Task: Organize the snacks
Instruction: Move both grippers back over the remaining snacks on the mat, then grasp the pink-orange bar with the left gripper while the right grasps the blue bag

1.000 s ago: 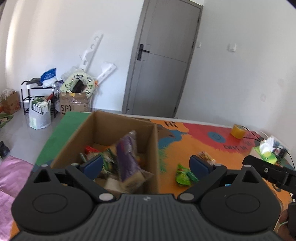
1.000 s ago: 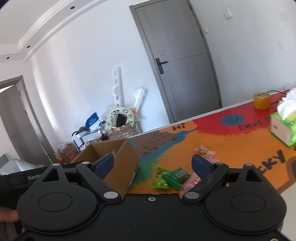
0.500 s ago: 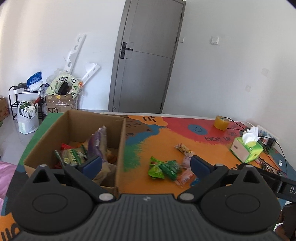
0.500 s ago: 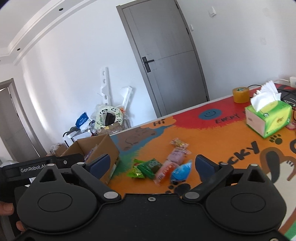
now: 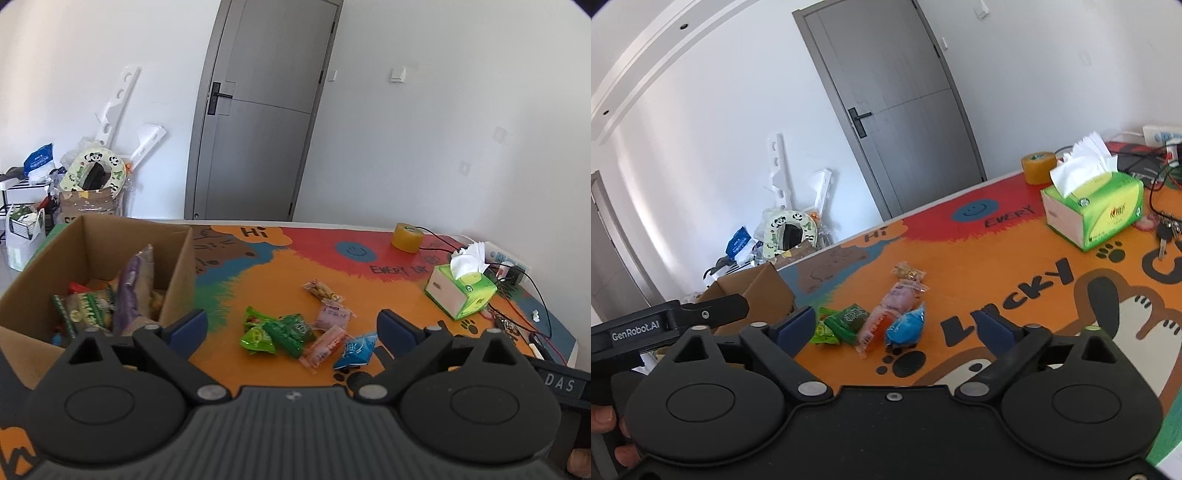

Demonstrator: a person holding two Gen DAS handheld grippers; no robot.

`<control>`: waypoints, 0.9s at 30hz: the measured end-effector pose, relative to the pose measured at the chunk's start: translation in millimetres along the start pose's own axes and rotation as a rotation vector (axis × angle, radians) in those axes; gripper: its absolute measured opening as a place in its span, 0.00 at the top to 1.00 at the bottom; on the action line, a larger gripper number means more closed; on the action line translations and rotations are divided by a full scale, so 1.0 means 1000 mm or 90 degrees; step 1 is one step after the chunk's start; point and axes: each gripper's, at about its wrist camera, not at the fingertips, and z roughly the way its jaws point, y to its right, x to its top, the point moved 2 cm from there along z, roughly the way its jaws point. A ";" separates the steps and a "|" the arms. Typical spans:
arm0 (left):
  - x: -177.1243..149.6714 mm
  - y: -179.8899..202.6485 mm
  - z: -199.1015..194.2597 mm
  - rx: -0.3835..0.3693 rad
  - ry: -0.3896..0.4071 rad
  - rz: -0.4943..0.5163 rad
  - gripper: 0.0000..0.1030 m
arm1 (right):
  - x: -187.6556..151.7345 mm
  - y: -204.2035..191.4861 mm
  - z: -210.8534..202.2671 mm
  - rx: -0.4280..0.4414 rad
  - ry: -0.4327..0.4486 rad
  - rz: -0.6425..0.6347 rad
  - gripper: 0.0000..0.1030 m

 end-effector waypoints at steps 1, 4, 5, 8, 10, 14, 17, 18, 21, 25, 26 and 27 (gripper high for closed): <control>0.000 0.001 0.003 0.000 -0.001 0.000 0.09 | -0.001 0.002 0.002 0.001 -0.003 0.004 0.18; -0.004 0.004 0.015 -0.007 -0.013 0.003 0.17 | -0.004 0.007 0.011 0.004 -0.016 0.014 0.24; -0.006 0.005 0.019 -0.009 -0.017 0.003 0.22 | -0.005 0.009 0.015 0.005 -0.020 0.015 0.27; -0.009 0.007 0.031 -0.015 -0.031 0.004 0.35 | -0.008 0.013 0.026 0.006 -0.034 0.028 0.33; -0.010 0.008 0.039 -0.017 -0.039 0.004 0.39 | -0.009 0.017 0.033 0.012 -0.043 0.042 0.37; -0.012 0.010 0.055 -0.019 -0.049 0.009 0.43 | -0.010 0.021 0.049 0.028 -0.059 0.068 0.40; -0.013 0.011 0.066 -0.021 -0.060 0.010 0.46 | -0.010 0.023 0.064 0.043 -0.073 0.089 0.41; -0.013 0.011 0.070 -0.023 -0.063 0.010 0.46 | -0.011 0.023 0.068 0.038 -0.077 0.088 0.41; -0.012 0.008 0.078 -0.016 -0.071 0.010 0.49 | -0.012 0.023 0.083 0.033 -0.095 0.093 0.41; -0.012 0.002 0.086 -0.010 -0.081 0.001 0.51 | -0.014 0.018 0.100 0.035 -0.109 0.090 0.41; -0.012 0.001 0.089 -0.008 -0.084 0.000 0.51 | -0.014 0.016 0.104 0.037 -0.113 0.091 0.42; -0.012 0.000 0.091 -0.006 -0.088 -0.003 0.51 | -0.014 0.016 0.108 0.038 -0.115 0.092 0.43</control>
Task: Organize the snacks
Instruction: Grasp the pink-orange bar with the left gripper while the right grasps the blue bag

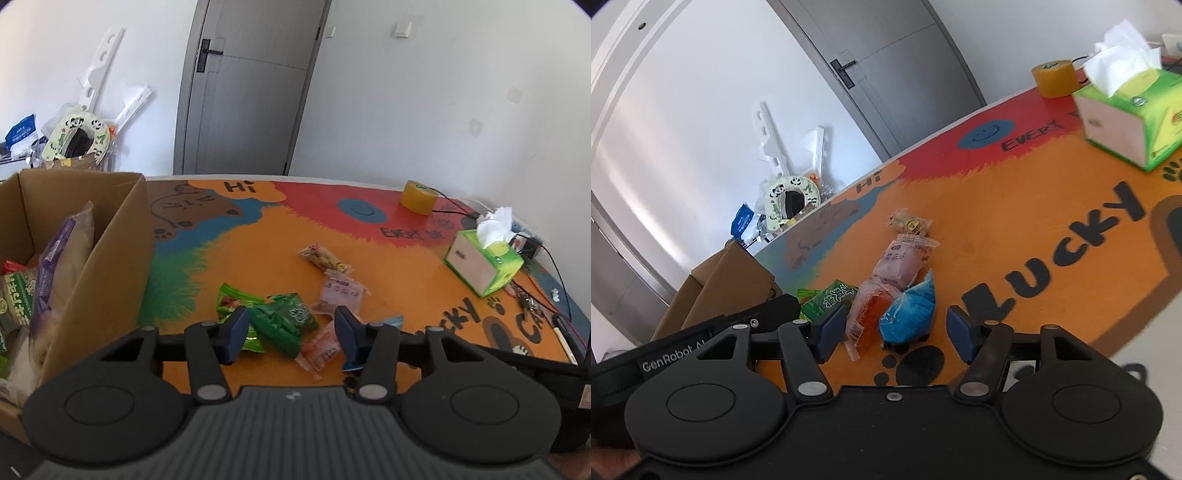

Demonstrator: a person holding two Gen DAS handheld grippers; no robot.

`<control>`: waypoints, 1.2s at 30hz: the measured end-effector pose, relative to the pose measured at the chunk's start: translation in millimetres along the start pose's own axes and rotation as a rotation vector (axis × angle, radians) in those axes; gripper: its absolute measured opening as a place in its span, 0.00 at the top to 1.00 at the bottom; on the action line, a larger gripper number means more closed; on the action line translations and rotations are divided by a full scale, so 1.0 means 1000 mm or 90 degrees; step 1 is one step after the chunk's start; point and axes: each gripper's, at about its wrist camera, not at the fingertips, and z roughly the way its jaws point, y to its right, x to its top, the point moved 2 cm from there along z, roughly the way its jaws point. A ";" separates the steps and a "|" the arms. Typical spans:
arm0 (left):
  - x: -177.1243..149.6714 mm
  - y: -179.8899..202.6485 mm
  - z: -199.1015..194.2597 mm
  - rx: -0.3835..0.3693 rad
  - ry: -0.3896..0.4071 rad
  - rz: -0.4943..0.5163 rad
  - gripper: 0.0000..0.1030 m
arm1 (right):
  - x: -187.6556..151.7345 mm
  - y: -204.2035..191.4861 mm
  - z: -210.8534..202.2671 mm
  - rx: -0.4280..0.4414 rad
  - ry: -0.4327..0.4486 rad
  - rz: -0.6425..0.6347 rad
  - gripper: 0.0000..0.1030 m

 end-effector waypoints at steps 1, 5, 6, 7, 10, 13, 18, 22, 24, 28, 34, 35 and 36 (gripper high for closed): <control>0.001 -0.001 0.001 0.000 -0.002 -0.002 0.52 | 0.000 -0.001 0.003 0.002 -0.004 -0.001 0.49; 0.002 0.002 0.008 -0.003 -0.008 0.001 0.52 | 0.000 0.004 0.015 0.021 -0.026 0.015 0.79; 0.002 0.004 0.010 -0.004 -0.011 0.004 0.52 | 0.000 0.005 0.014 0.027 -0.025 0.015 0.81; 0.001 0.007 0.011 -0.008 -0.011 0.013 0.51 | 0.000 0.005 0.012 0.027 -0.021 0.013 0.87; 0.000 0.017 0.017 -0.012 -0.013 0.031 0.51 | 0.003 0.014 0.003 0.020 -0.009 0.012 0.99; 0.000 0.024 0.023 -0.015 -0.020 0.037 0.51 | 0.007 0.023 -0.006 0.014 0.002 0.018 0.99; -0.003 0.028 0.034 -0.004 -0.026 0.050 0.51 | 0.012 0.030 -0.013 0.016 0.013 0.022 0.99; -0.006 0.031 0.041 0.003 -0.027 0.063 0.51 | 0.015 0.033 -0.013 0.017 0.010 0.032 0.99; -0.006 0.030 0.044 0.007 -0.026 0.065 0.51 | 0.016 0.033 -0.013 0.022 0.008 0.034 0.93; -0.006 0.031 0.046 -0.002 -0.025 0.062 0.57 | 0.017 0.028 -0.010 0.027 0.007 0.033 0.91; -0.008 0.031 0.052 -0.006 -0.026 0.061 0.69 | 0.018 0.022 -0.006 0.026 0.005 0.027 0.88; -0.009 0.030 0.055 -0.012 -0.034 0.060 0.72 | 0.018 0.020 -0.005 0.026 0.003 0.024 0.85; -0.012 0.029 0.059 -0.018 -0.052 0.060 0.74 | 0.017 0.018 -0.003 0.027 0.001 0.021 0.83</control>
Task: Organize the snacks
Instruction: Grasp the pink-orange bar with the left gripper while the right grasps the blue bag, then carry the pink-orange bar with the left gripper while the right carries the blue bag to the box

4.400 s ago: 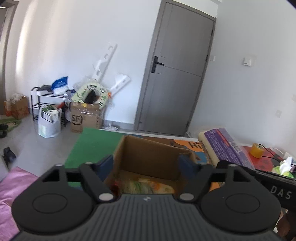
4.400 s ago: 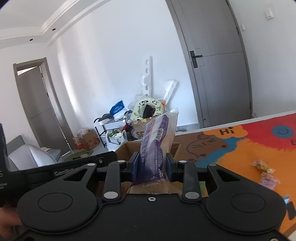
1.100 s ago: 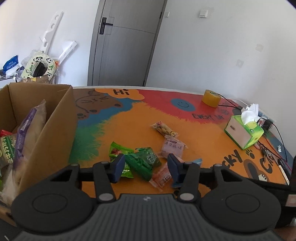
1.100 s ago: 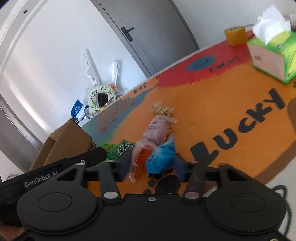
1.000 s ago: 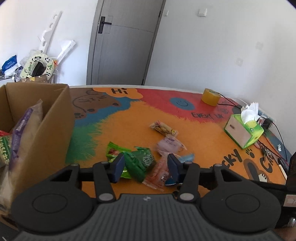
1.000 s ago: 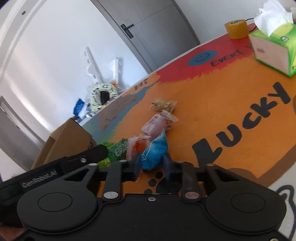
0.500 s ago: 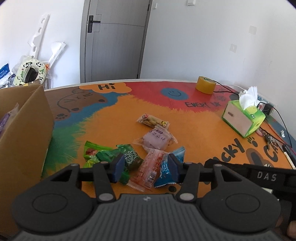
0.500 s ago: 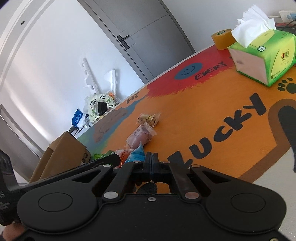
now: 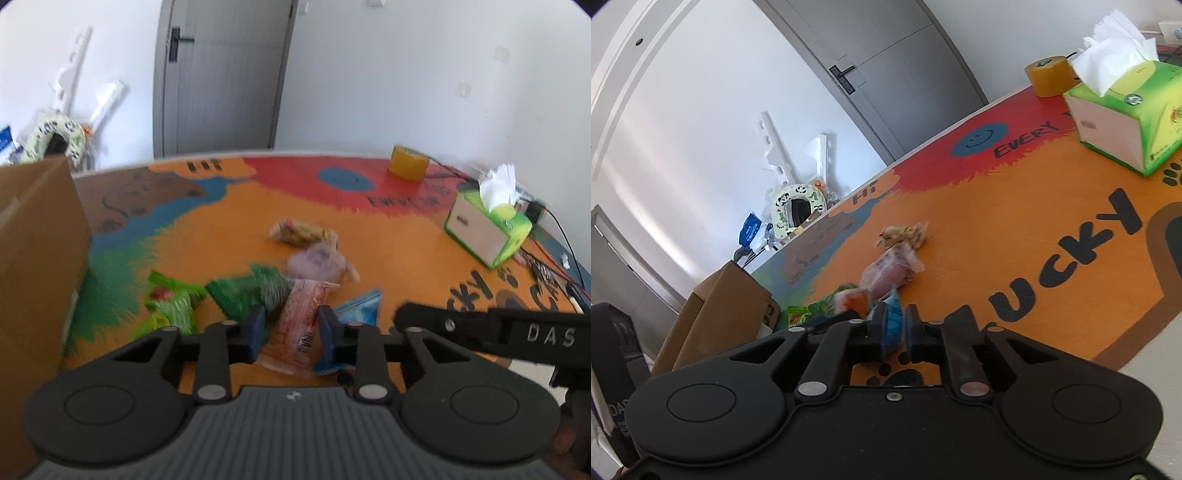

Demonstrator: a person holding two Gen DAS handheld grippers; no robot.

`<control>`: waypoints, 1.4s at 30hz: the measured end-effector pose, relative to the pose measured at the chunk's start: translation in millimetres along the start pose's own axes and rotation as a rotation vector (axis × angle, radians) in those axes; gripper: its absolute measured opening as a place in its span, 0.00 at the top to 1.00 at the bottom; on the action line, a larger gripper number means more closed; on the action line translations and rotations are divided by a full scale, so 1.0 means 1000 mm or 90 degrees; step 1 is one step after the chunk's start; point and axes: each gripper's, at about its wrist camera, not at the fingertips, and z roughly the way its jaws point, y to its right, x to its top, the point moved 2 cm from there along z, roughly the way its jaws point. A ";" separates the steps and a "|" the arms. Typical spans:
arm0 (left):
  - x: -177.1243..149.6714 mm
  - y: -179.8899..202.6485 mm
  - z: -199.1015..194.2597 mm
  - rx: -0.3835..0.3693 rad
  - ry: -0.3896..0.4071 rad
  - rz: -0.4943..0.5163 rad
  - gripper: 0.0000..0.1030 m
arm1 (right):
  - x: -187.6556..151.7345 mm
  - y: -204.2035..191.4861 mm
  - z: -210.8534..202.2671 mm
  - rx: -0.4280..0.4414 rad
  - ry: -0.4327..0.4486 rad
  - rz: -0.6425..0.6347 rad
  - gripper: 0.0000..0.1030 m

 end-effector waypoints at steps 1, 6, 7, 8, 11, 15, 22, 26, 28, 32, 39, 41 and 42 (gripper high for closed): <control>-0.003 -0.001 0.003 -0.004 -0.011 -0.002 0.75 | 0.000 -0.002 0.002 0.000 -0.002 -0.002 0.79; -0.006 -0.003 0.002 -0.010 -0.008 -0.009 0.77 | -0.001 -0.009 0.013 -0.007 -0.013 -0.006 0.76; -0.005 -0.005 0.002 -0.014 -0.008 -0.013 0.79 | -0.001 -0.010 0.016 -0.009 -0.016 -0.006 0.74; -0.005 -0.006 0.000 -0.018 -0.006 -0.015 0.81 | -0.001 -0.011 0.018 -0.009 -0.020 -0.006 0.73; -0.005 -0.008 -0.003 -0.020 -0.006 -0.015 0.82 | -0.003 -0.013 0.025 -0.007 -0.031 -0.002 0.73; -0.008 -0.010 -0.006 -0.023 -0.006 -0.020 0.82 | -0.006 -0.012 0.029 -0.007 -0.039 0.013 0.73; -0.014 -0.006 -0.013 -0.045 -0.017 -0.020 0.82 | -0.010 -0.011 0.023 0.003 -0.050 0.040 0.66; -0.017 -0.007 -0.018 -0.045 -0.019 -0.026 0.82 | -0.015 -0.011 0.021 -0.003 -0.050 0.034 0.72; -0.018 -0.008 -0.021 -0.042 -0.019 -0.030 0.82 | -0.017 -0.012 0.019 -0.001 -0.048 0.034 0.73; -0.020 -0.011 -0.030 -0.036 -0.013 -0.034 0.82 | -0.020 -0.019 0.010 -0.002 -0.033 0.018 0.73; -0.016 -0.011 -0.058 -0.031 0.020 -0.035 0.82 | -0.018 -0.031 -0.014 0.000 0.002 0.007 0.73; -0.014 -0.011 -0.067 -0.028 0.031 -0.033 0.82 | -0.017 -0.035 -0.020 0.002 0.012 0.001 0.73; -0.013 -0.012 -0.071 -0.026 0.037 -0.033 0.82 | -0.017 -0.038 -0.023 0.003 0.016 -0.001 0.73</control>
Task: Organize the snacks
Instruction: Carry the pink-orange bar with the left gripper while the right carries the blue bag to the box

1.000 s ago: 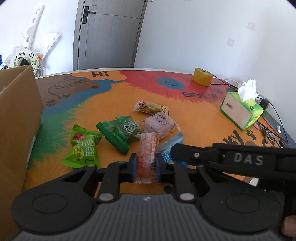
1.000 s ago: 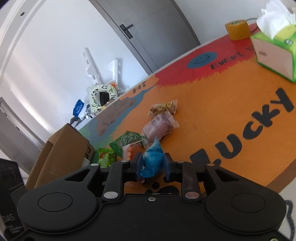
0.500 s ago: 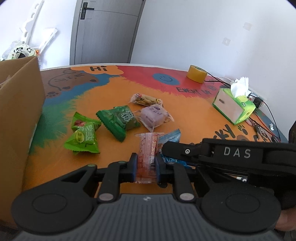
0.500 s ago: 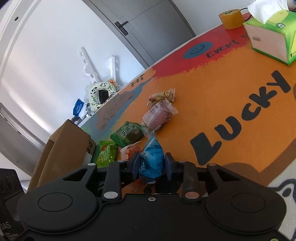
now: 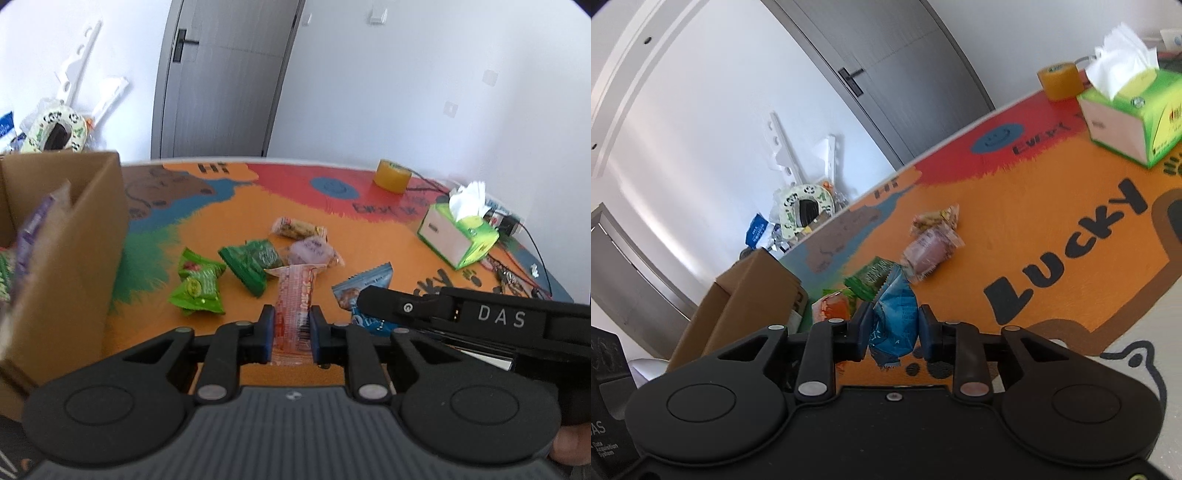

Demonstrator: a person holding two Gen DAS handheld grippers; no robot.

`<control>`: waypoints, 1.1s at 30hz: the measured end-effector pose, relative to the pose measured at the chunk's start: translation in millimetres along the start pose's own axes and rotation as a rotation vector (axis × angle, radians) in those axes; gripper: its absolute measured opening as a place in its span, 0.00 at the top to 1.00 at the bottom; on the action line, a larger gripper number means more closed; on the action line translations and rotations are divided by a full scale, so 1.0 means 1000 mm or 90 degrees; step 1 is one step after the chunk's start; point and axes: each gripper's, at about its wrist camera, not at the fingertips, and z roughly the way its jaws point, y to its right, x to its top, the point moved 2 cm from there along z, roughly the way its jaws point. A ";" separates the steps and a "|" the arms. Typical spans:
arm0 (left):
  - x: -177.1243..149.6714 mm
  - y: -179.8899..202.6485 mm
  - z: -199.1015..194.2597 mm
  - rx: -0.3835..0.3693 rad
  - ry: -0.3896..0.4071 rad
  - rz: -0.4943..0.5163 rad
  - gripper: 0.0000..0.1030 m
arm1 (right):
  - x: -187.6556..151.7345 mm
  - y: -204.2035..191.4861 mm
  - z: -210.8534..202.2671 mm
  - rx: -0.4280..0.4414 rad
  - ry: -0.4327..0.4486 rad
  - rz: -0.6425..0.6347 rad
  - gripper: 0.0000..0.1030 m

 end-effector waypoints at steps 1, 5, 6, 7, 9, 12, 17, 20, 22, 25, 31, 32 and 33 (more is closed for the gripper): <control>0.001 0.000 -0.004 0.001 0.005 0.000 0.82 | 0.001 -0.003 -0.003 0.001 0.005 -0.002 0.73; 0.006 -0.002 -0.020 0.004 0.025 -0.002 0.83 | 0.003 -0.015 -0.012 0.007 0.021 -0.018 0.73; 0.007 -0.003 -0.024 0.005 0.030 -0.003 0.83 | 0.003 -0.018 -0.013 0.008 0.024 -0.020 0.73; 0.008 -0.004 -0.028 0.006 0.034 -0.003 0.83 | 0.003 -0.021 -0.015 0.010 0.027 -0.024 0.73; 0.010 -0.007 -0.035 0.007 0.042 -0.005 0.83 | 0.002 -0.026 -0.019 0.013 0.033 -0.030 0.73; 0.013 -0.011 -0.047 0.008 0.057 -0.009 0.83 | 0.002 -0.034 -0.023 0.018 0.040 -0.039 0.73; 0.019 -0.018 -0.066 0.012 0.082 -0.016 0.83 | 0.003 -0.050 -0.027 0.032 0.053 -0.056 0.73; 0.022 -0.026 -0.076 0.018 0.095 -0.021 0.82 | 0.002 -0.061 -0.028 0.041 0.058 -0.067 0.73; 0.024 -0.032 -0.082 0.024 0.102 -0.027 0.82 | 0.003 -0.068 -0.027 0.046 0.058 -0.074 0.73; 0.027 -0.044 -0.091 0.034 0.116 -0.036 0.82 | 0.003 -0.080 -0.026 0.054 0.060 -0.086 0.73; 0.032 -0.068 -0.109 0.055 0.138 -0.059 0.82 | 0.004 -0.102 -0.024 0.072 0.065 -0.111 0.73; 0.033 -0.072 -0.112 0.059 0.142 -0.063 0.82 | 0.004 -0.105 -0.023 0.075 0.064 -0.115 0.73; 0.033 -0.076 -0.114 0.064 0.145 -0.067 0.82 | 0.004 -0.109 -0.022 0.078 0.064 -0.120 0.73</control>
